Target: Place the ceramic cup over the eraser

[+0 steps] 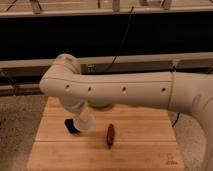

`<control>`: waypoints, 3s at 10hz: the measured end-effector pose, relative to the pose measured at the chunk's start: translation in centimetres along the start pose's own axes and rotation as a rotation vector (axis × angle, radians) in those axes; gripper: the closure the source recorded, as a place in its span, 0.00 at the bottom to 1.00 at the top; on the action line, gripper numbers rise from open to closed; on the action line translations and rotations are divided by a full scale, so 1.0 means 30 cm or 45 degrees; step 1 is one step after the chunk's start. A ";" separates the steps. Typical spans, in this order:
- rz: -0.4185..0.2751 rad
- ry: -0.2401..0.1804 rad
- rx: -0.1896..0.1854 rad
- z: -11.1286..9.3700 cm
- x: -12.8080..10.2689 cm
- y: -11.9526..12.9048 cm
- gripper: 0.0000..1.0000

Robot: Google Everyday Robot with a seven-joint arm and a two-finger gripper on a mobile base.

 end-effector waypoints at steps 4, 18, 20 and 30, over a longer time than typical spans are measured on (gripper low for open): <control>-0.069 -0.027 -0.024 0.057 -0.077 -0.085 0.99; -0.108 -0.087 -0.047 0.140 -0.088 -0.263 0.99; -0.096 -0.102 -0.071 0.192 -0.061 -0.249 0.99; -0.072 -0.269 -0.125 0.476 -0.005 -0.135 0.43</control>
